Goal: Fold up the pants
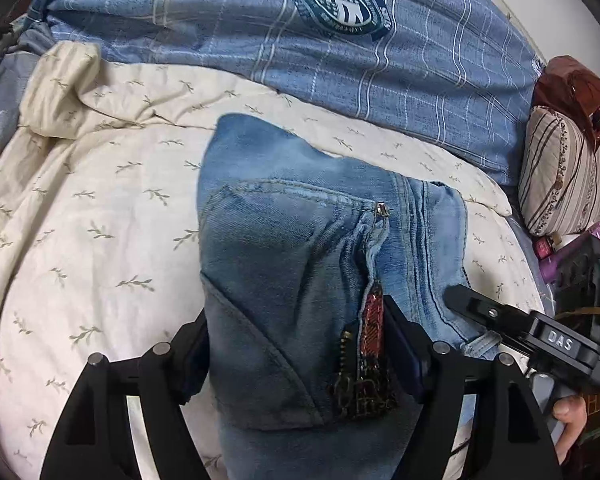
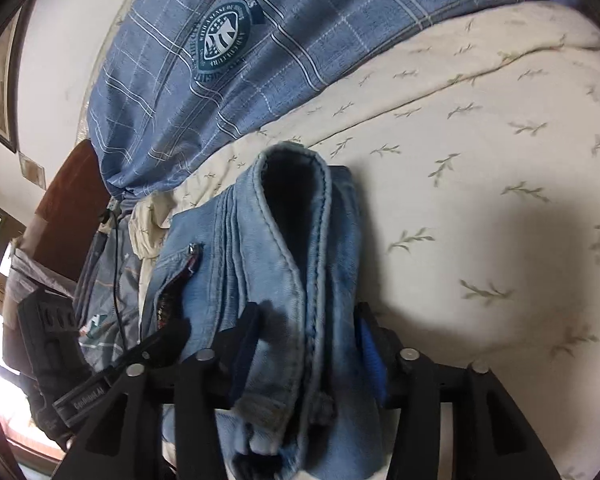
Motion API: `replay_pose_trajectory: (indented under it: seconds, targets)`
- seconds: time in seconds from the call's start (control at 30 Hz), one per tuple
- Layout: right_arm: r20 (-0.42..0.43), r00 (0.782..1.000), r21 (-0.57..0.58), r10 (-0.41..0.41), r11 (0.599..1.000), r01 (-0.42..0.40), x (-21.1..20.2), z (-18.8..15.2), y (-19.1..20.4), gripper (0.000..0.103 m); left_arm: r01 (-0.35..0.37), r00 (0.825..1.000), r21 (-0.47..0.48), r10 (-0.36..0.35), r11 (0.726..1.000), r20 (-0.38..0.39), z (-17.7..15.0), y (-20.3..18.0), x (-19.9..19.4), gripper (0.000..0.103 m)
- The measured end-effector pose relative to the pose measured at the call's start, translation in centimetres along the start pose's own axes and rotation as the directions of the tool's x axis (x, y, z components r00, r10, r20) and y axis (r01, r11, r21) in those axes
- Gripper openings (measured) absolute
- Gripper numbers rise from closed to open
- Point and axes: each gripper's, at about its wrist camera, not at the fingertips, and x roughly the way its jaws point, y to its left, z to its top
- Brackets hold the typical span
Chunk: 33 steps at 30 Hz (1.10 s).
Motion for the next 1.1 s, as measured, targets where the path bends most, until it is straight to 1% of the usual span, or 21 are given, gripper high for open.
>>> replay_pose_trajectory:
  seconds: [0.1, 0.13, 0.17, 0.2, 0.23, 0.27, 0.3, 0.33, 0.4, 0.43, 0.47, 0.5, 0.63, 0.67, 0.7, 0.77, 0.83, 0.9, 1.0, 1.1]
  targets:
    - [0.058, 0.998, -0.047, -0.017, 0.999, 0.020, -2.0, -0.8, 0.8, 0.053, -0.035, 0.998, 0.008, 0.034, 0.999, 0.046, -0.7, -0.3, -1.6, 0.078]
    - [0.091, 0.995, -0.073, -0.030, 0.997, 0.037, -2.8, -1.1, 1.3, 0.054, -0.056, 0.996, 0.011, 0.055, 0.998, 0.075, -1.0, -0.5, -2.4, 0.078]
    - [0.137, 0.990, -0.111, -0.043, 0.992, 0.058, -3.9, -1.7, 2.0, 0.054, -0.088, 0.990, 0.017, 0.085, 0.996, 0.113, -1.2, -0.8, -3.3, 0.080]
    - [0.175, 0.983, -0.141, -0.050, 0.987, 0.075, -4.8, -2.1, 2.7, 0.055, -0.129, 0.980, 0.017, 0.124, 0.992, 0.153, -1.5, -1.2, -4.2, 0.084]
    - [0.221, 0.974, -0.172, -0.057, 0.980, 0.096, -5.7, -2.7, 3.4, 0.055, -0.175, 0.966, 0.023, 0.167, 0.984, 0.198, -2.0, -1.6, -5.4, 0.085]
    - [0.284, 0.957, -0.207, -0.064, 0.970, 0.127, -6.9, -3.5, 4.3, 0.055, -0.218, 0.948, 0.032, 0.204, 0.976, 0.243, -2.5, -2.1, -6.7, 0.087]
    - [0.328, 0.942, -0.232, -0.062, 0.962, 0.144, -7.8, -4.1, 5.0, 0.056, -0.246, 0.933, 0.037, 0.226, 0.969, 0.281, -3.0, -2.4, -7.8, 0.090]
    - [0.358, 0.932, -0.249, -0.058, 0.956, 0.155, -8.3, -4.5, 5.7, 0.057, -0.271, 0.914, 0.036, 0.246, 0.962, 0.323, -3.6, -2.6, -9.3, 0.092]
    - [0.430, 0.901, -0.290, -0.049, 0.938, 0.189, -9.6, -5.8, 7.3, 0.059, -0.309, 0.884, 0.026, 0.277, 0.951, 0.376, -4.9, -2.8, -11.7, 0.097]
    - [0.455, 0.889, -0.301, -0.045, 0.932, 0.201, -10.2, -6.6, 8.0, 0.061, -0.322, 0.874, 0.022, 0.289, 0.946, 0.390, -5.0, -2.8, -12.3, 0.097]
    - [0.471, 0.882, -0.306, -0.038, 0.930, 0.203, -10.7, -7.4, 8.8, 0.062, -0.341, 0.863, 0.019, 0.305, 0.940, 0.404, -5.4, -2.7, -13.4, 0.097]
    - [0.477, 0.879, -0.308, -0.027, 0.931, 0.196, -10.9, -7.9, 9.5, 0.062, -0.357, 0.853, 0.015, 0.320, 0.934, 0.412, -5.8, -2.7, -14.2, 0.098]
    - [0.483, 0.875, -0.327, 0.033, 0.934, 0.145, -12.5, -10.3, 11.5, 0.066, -0.399, 0.822, -0.005, 0.360, 0.917, 0.442, -6.6, -2.7, -17.7, 0.098]
    - [0.480, 0.876, -0.336, 0.048, 0.932, 0.133, -12.9, -10.8, 12.1, 0.066, -0.408, 0.814, -0.013, 0.370, 0.913, 0.448, -6.8, -2.6, -18.5, 0.100]
    - [0.480, 0.875, -0.341, 0.054, 0.931, 0.129, -13.0, -11.2, 12.5, 0.067, -0.414, 0.807, -0.017, 0.376, 0.910, 0.455, -7.0, -2.7, -19.0, 0.102]
    - [0.488, 0.870, -0.362, 0.065, 0.923, 0.134, -13.7, -12.2, 13.8, 0.068, -0.435, 0.784, -0.028, 0.394, 0.900, 0.480, -7.5, -3.0, -20.5, 0.102]
    - [0.491, 0.868, -0.380, 0.073, 0.914, 0.139, -14.1, -12.8, 14.7, 0.068, -0.447, 0.768, -0.032, 0.403, 0.894, 0.497, -8.0, -3.4, -21.6, 0.103]
    - [0.493, 0.867, -0.392, 0.072, 0.908, 0.148, -14.4, -13.4, 15.6, 0.069, -0.451, 0.760, -0.035, 0.405, 0.892, 0.509, -8.3, -3.5, -22.4, 0.103]
    - [0.499, 0.864, -0.402, 0.066, 0.901, 0.163, -14.8, -14.0, 16.3, 0.069, -0.462, 0.752, -0.039, 0.415, 0.886, 0.512, -8.5, -3.8, -23.0, 0.103]
    - [0.528, 0.847, -0.417, 0.057, 0.887, 0.200, -15.0, -14.8, 16.5, 0.070, -0.475, 0.744, -0.046, 0.429, 0.879, 0.513, -8.6, -3.8, -23.1, 0.103]
